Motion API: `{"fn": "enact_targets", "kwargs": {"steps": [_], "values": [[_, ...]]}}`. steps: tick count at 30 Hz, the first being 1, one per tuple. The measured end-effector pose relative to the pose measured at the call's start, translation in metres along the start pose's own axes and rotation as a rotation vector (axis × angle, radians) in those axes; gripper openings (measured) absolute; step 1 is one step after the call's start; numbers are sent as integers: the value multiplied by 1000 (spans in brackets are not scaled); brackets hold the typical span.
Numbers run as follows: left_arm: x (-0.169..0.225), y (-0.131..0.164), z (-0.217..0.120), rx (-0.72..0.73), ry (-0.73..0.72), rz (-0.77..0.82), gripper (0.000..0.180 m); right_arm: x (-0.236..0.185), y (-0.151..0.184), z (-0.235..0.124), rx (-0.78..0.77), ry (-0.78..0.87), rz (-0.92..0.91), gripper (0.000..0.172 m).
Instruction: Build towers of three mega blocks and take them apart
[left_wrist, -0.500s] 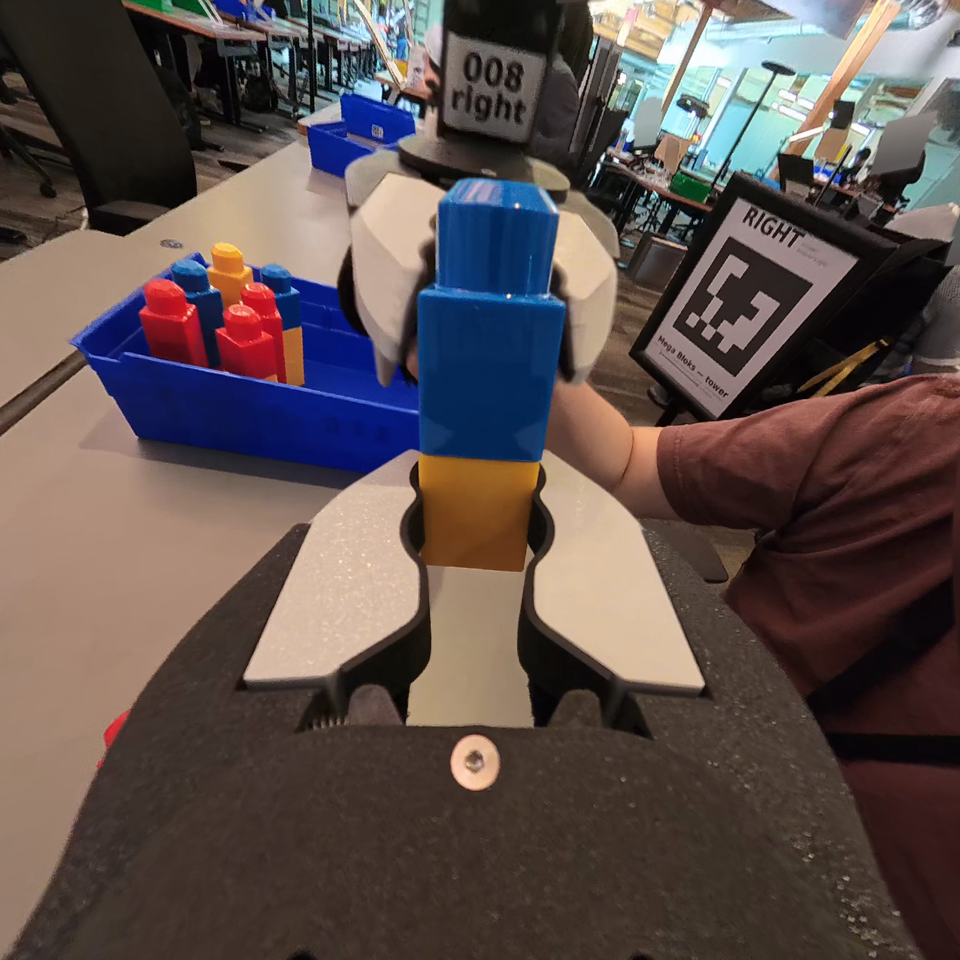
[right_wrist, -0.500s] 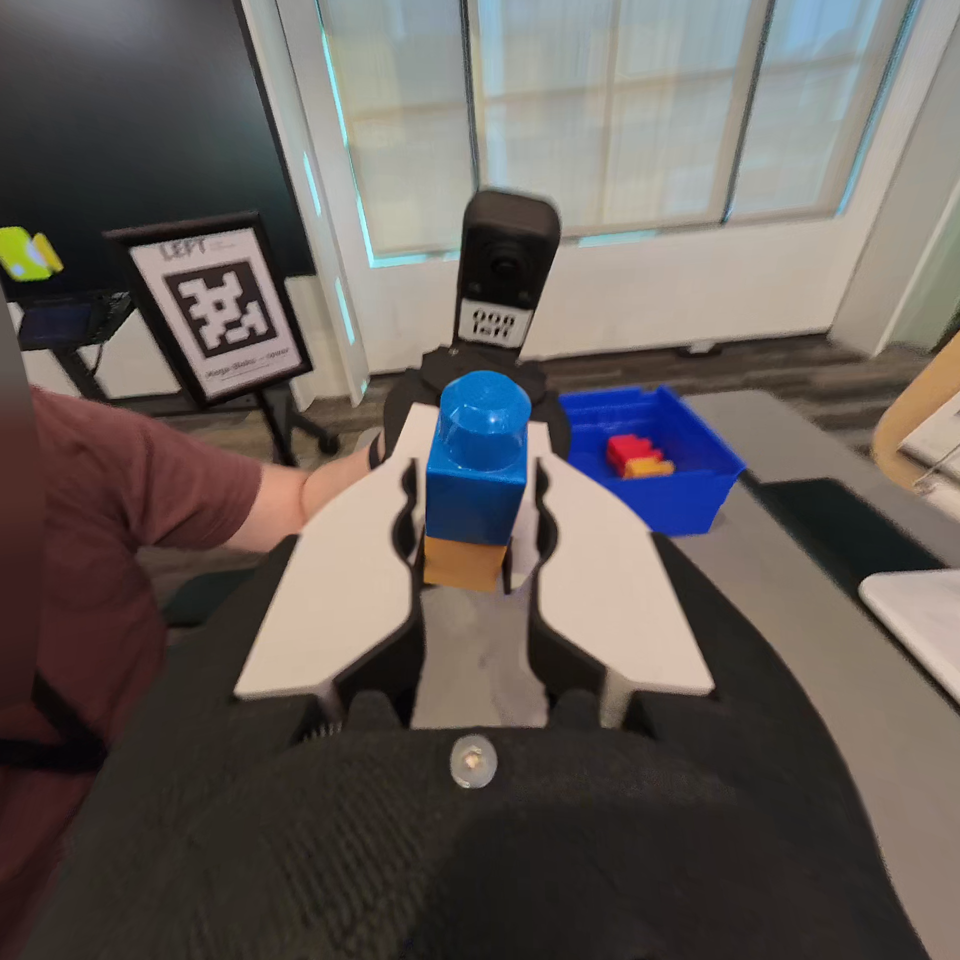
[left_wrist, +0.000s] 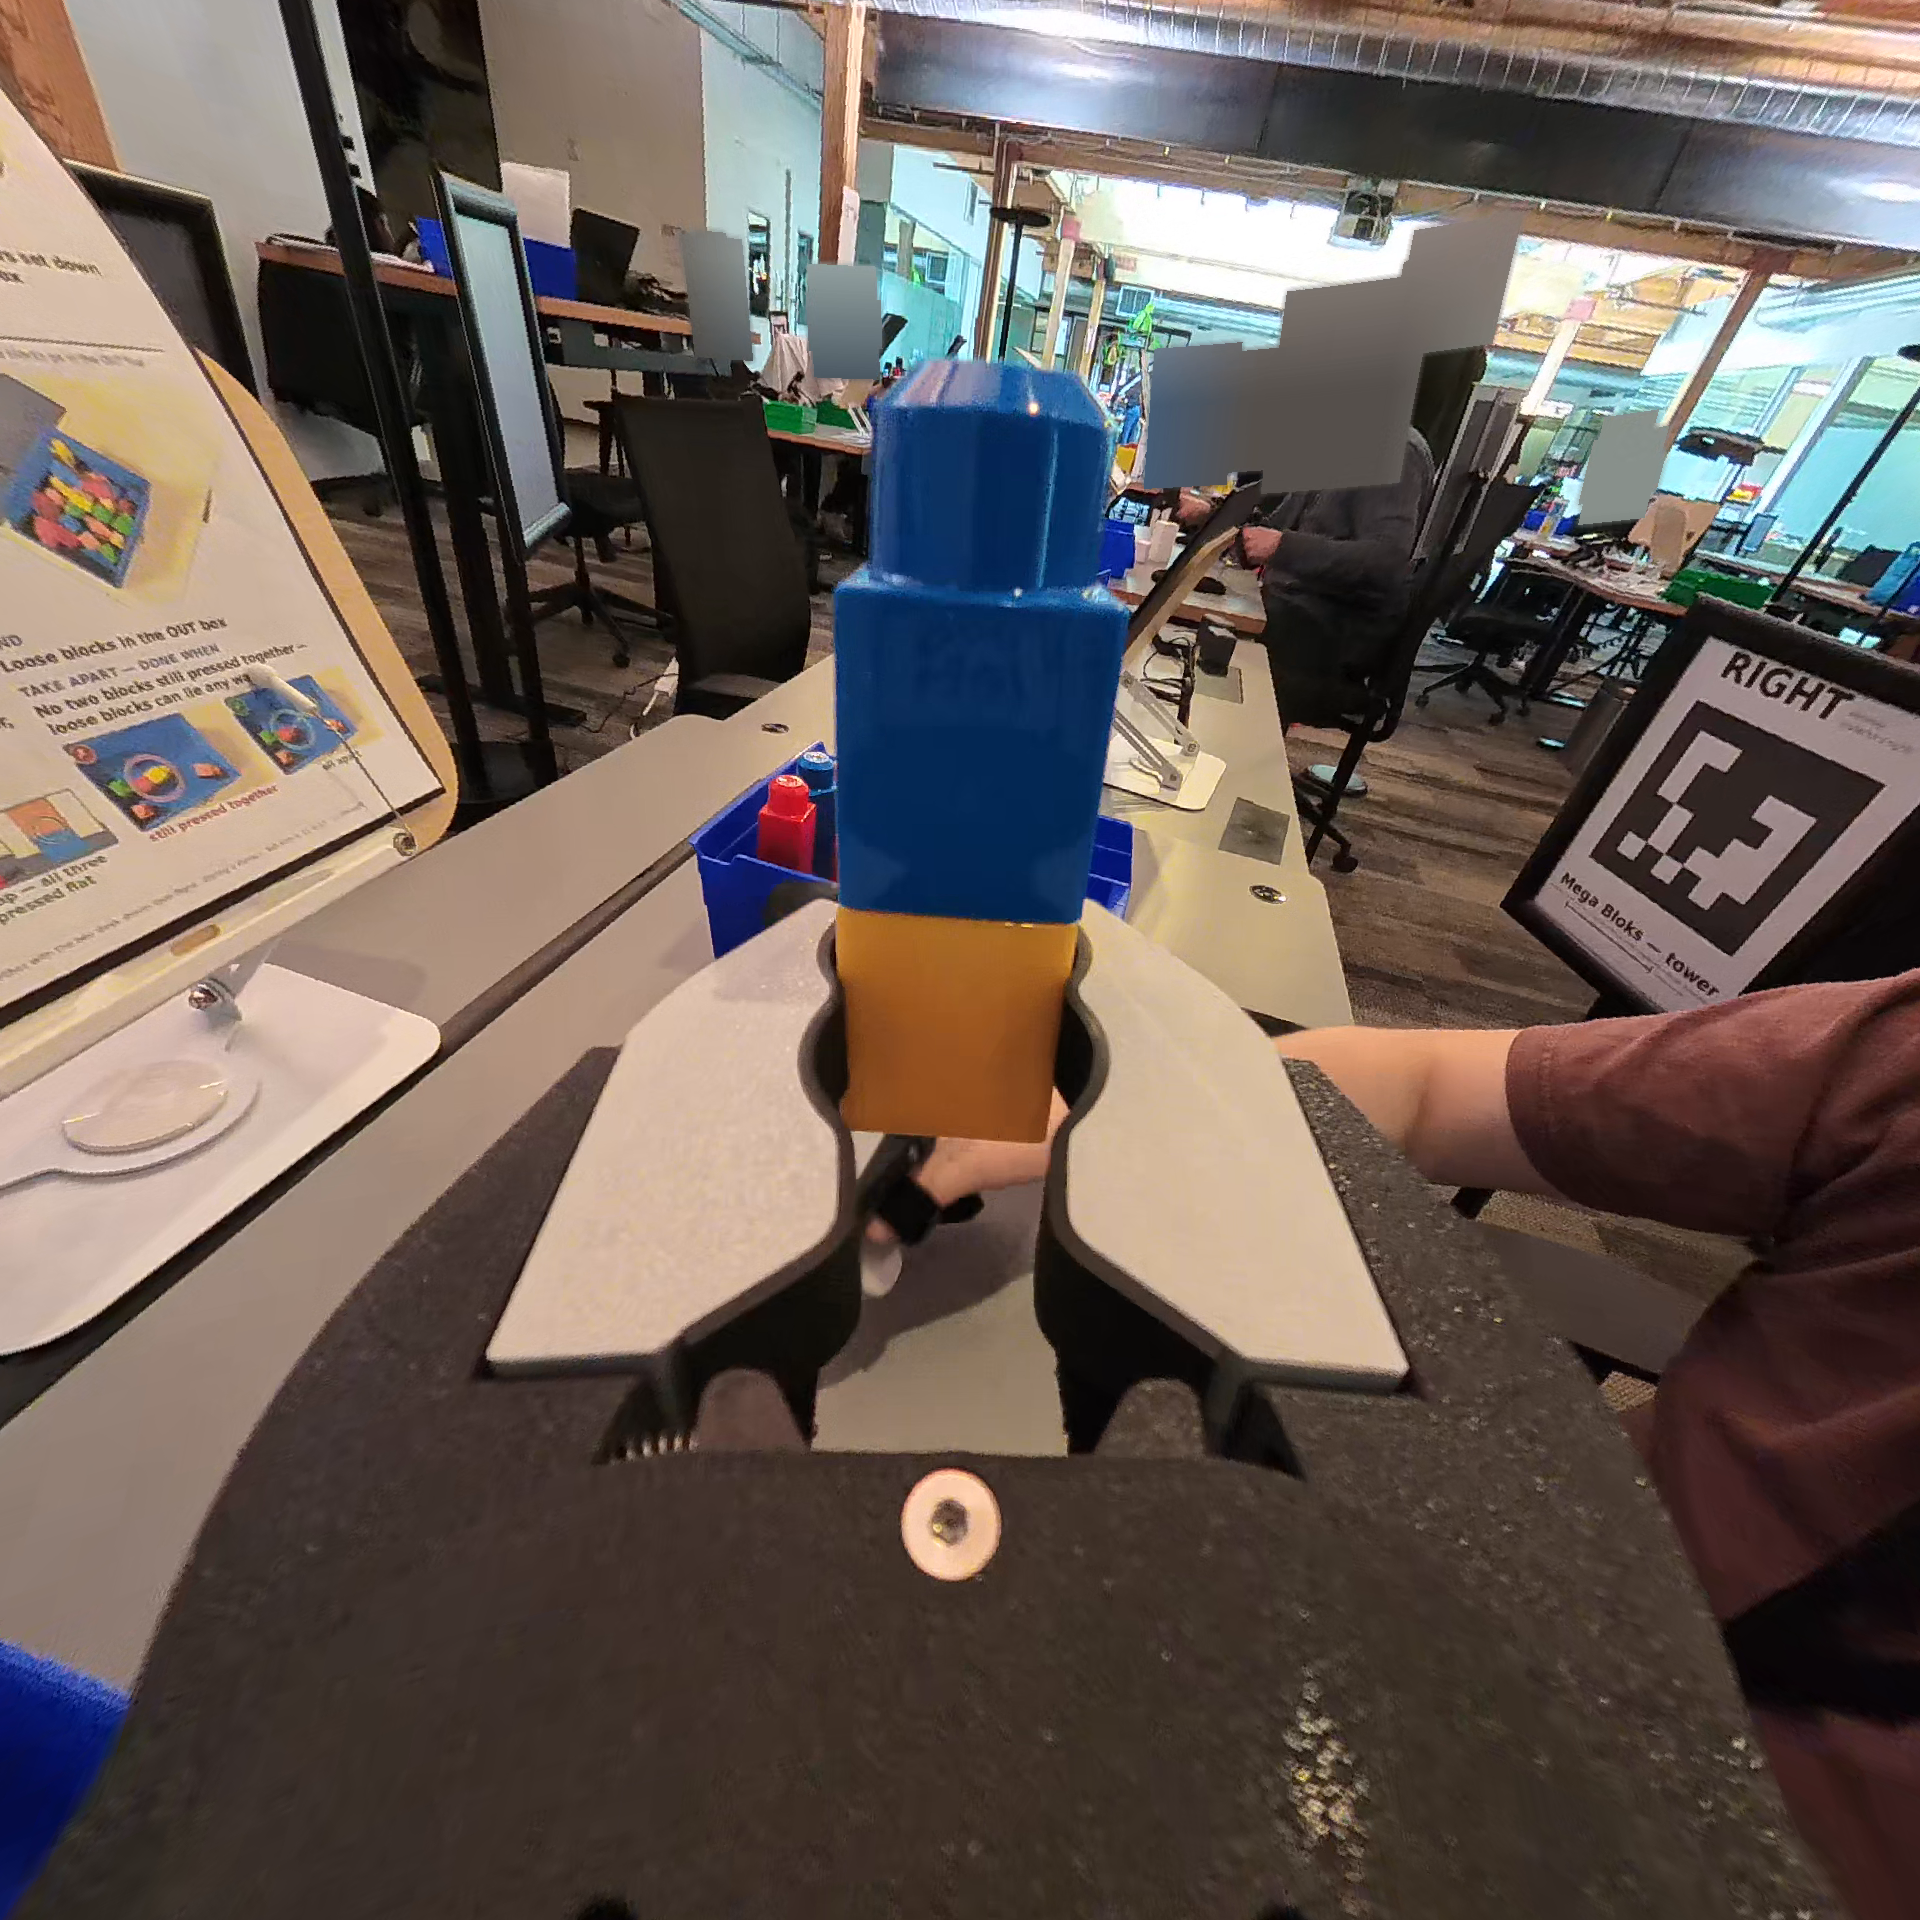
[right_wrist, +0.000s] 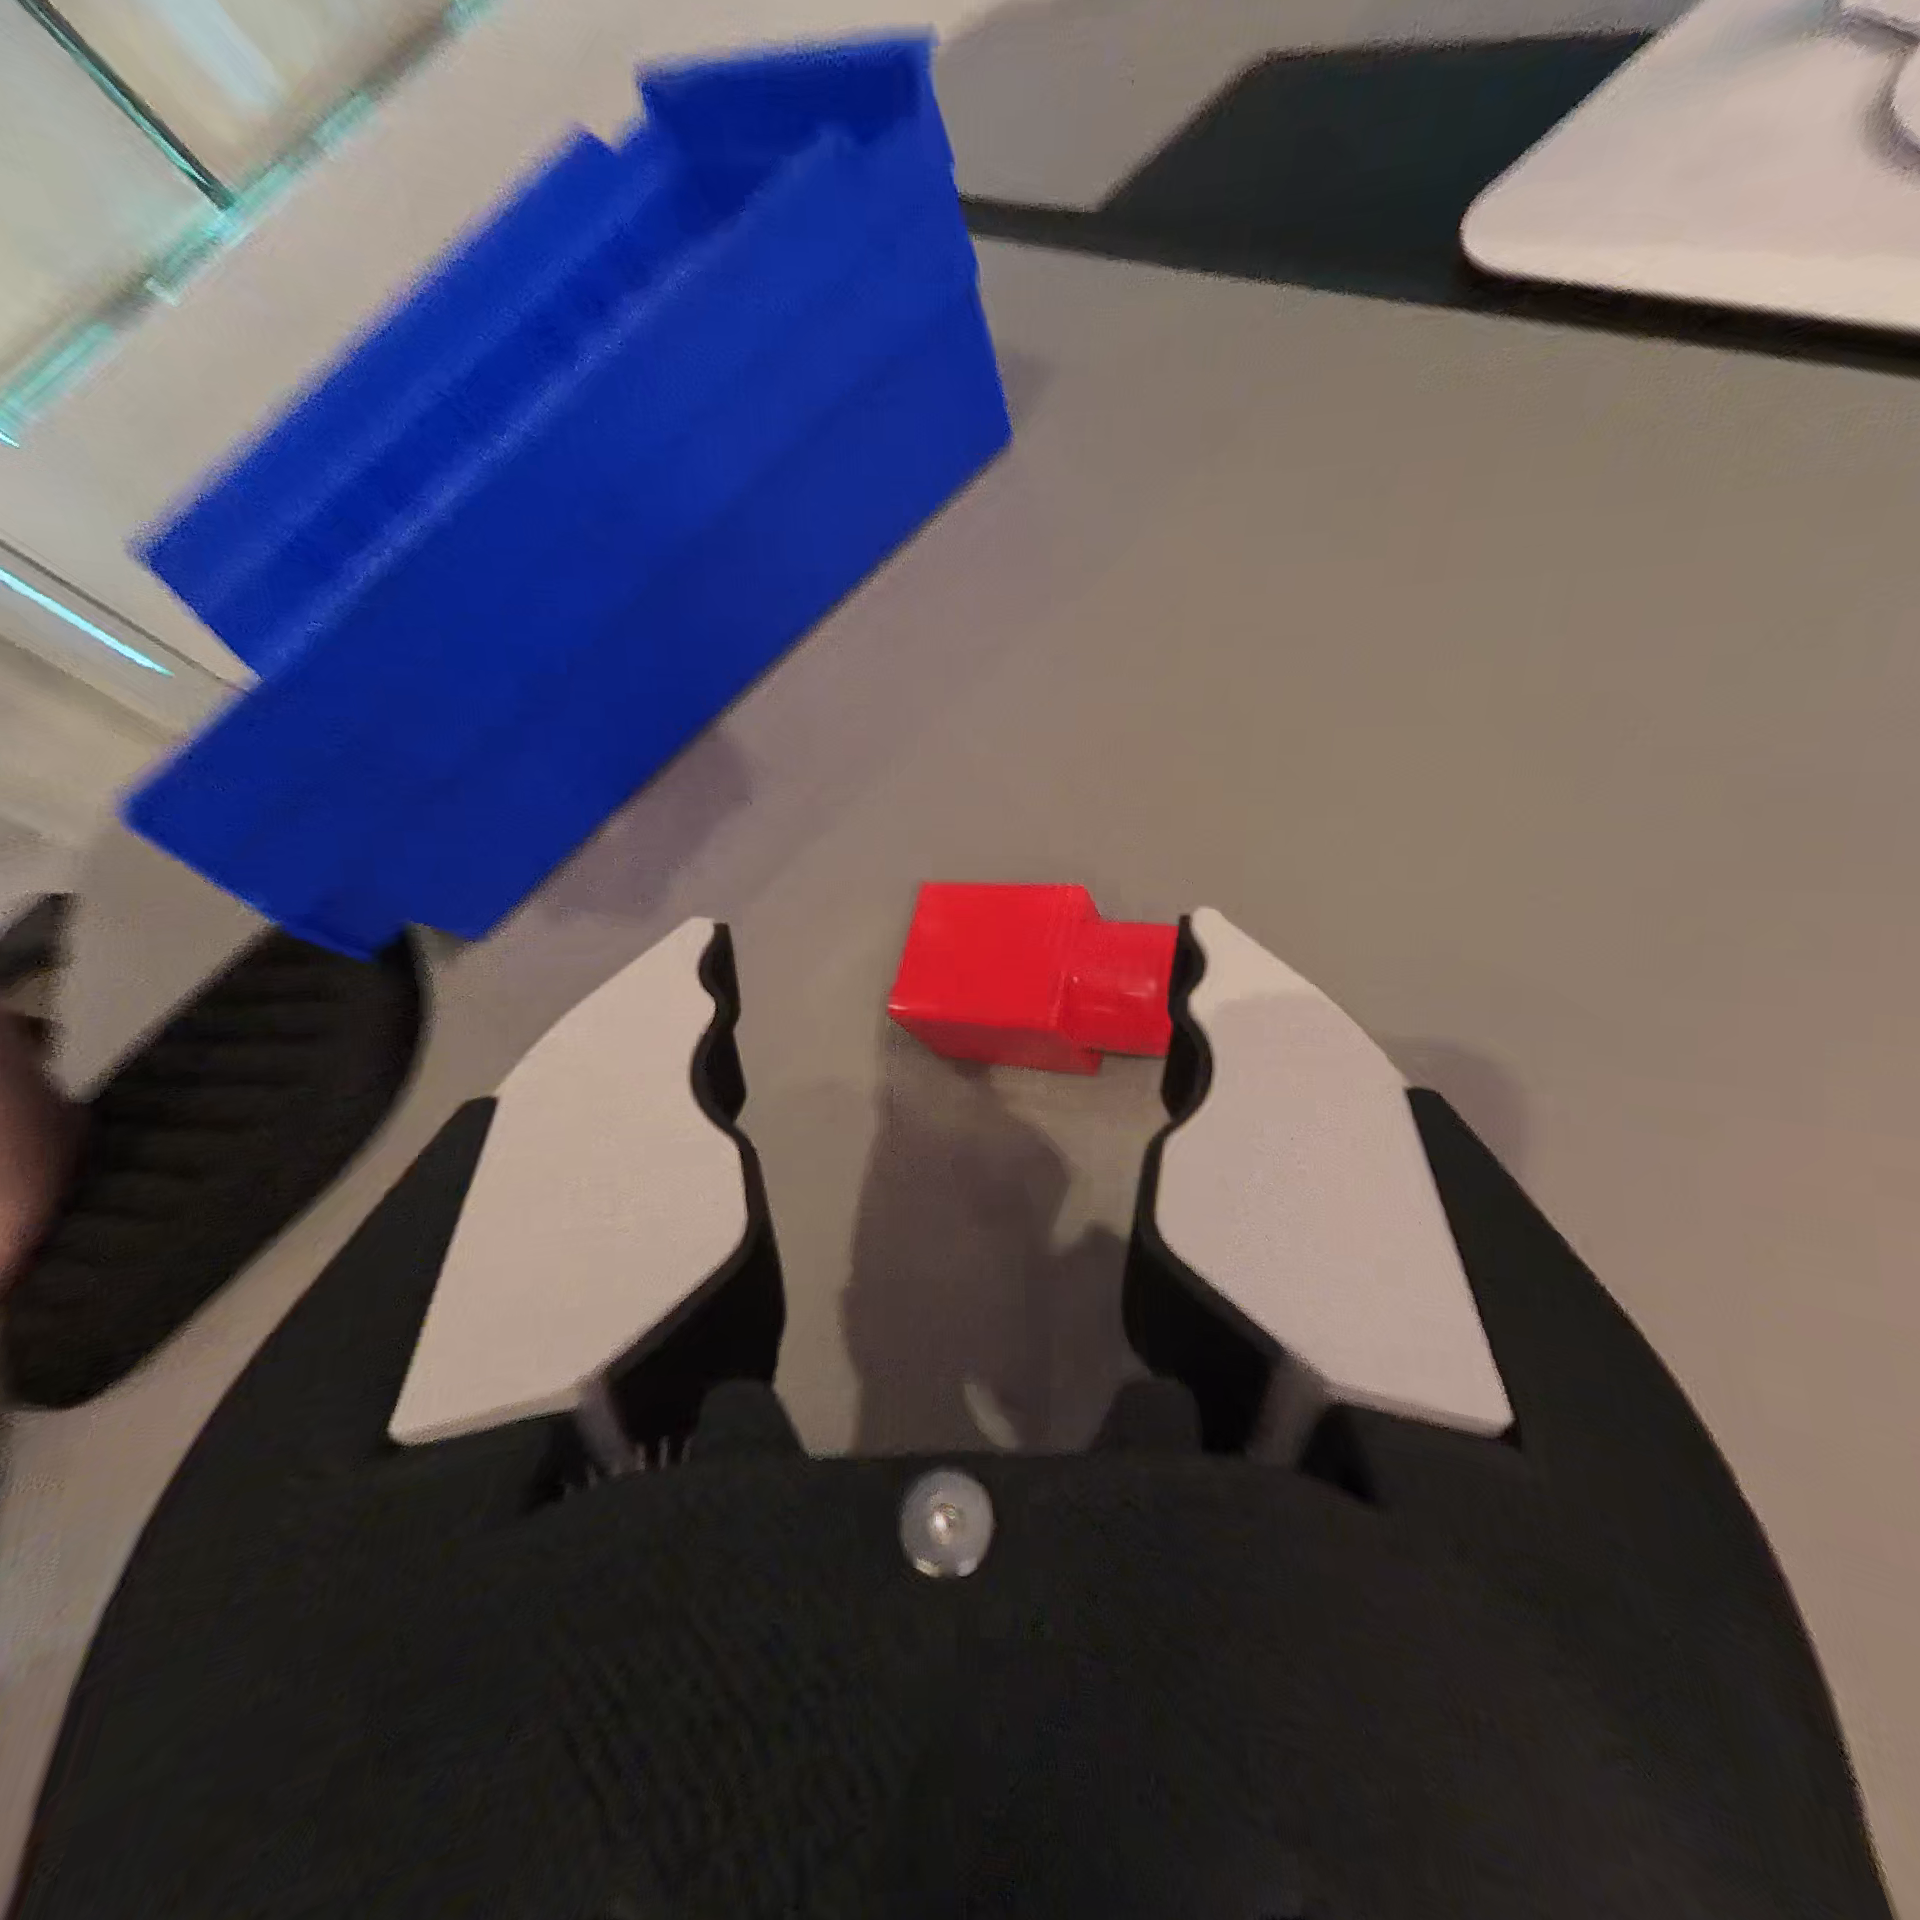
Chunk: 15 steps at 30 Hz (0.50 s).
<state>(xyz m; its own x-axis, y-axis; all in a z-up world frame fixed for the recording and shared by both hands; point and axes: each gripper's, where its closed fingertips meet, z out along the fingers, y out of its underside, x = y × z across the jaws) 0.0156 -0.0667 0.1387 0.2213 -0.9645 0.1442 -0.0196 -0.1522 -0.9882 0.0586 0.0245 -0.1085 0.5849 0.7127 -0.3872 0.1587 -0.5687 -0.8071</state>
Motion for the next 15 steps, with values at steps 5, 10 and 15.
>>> {"fn": "enact_targets", "kwargs": {"steps": [5, 10, 15], "values": [[5, 6, 9, -33, 26, 0, 37, 19, 19, 15, -89, 211, -146, 86], [9, 13, 17, -63, 47, 2, 37, 16, 26, 21, -122, 169, -157, 68], [3, 15, 15, -71, 33, -13, 37, 20, 18, 9, -143, 198, -328, 68]]}}
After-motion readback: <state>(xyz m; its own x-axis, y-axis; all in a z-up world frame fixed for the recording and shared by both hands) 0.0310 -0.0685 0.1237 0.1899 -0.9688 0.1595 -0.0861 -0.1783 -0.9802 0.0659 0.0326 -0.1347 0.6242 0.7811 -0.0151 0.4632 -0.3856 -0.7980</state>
